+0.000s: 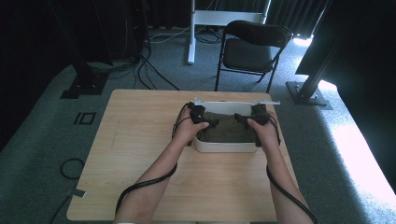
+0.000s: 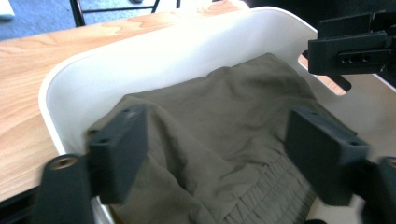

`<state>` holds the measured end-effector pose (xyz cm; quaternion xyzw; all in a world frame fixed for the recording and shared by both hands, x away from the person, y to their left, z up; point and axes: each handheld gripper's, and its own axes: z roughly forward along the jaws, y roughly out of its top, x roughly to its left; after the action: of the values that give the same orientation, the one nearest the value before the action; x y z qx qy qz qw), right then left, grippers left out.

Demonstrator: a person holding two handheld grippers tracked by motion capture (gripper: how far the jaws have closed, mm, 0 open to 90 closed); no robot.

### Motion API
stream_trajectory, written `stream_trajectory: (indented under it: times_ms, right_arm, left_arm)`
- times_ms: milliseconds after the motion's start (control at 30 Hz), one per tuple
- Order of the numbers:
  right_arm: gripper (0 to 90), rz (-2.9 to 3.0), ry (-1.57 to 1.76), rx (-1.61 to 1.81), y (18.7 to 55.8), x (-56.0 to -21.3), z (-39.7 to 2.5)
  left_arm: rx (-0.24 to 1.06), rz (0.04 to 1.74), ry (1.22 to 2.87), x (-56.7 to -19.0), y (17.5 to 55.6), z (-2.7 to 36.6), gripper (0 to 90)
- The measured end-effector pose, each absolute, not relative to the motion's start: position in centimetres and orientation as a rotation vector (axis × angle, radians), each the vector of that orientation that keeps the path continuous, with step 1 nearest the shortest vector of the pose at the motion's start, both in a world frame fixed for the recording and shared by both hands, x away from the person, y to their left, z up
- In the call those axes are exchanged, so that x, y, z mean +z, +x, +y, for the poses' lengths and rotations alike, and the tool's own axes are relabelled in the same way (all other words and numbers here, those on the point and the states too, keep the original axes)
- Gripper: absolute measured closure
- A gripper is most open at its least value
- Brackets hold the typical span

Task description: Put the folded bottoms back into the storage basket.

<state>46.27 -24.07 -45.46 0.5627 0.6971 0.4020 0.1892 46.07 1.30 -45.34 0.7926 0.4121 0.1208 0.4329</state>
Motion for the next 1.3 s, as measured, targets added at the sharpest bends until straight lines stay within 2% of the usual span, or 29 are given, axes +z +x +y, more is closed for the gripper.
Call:
stream_trajectory:
  times_ms: [300, 467, 733, 1300]
  right_arm:
    - [14.4, 1.985, 1.531, 1.132, 44.8, -44.9, -23.9]
    - [14.2, 1.994, 1.495, 1.138, 44.2, -44.7, -24.0]
    - [14.2, 2.03, 1.454, 1.135, 43.1, -44.9, -23.9]
    - [12.4, 2.137, 1.334, 1.183, 40.3, -45.2, -24.2]
  left_arm:
    - [0.349, 0.951, 2.032, -44.9, 44.4, 1.7, 17.1]
    - [0.327, 0.954, 1.973, -44.7, 44.0, 2.1, 17.1]
    - [0.322, 0.811, 2.011, -45.0, 42.8, 2.7, 17.1]
    - [0.316, 0.758, 2.0, -43.8, 39.9, 2.9, 17.1]
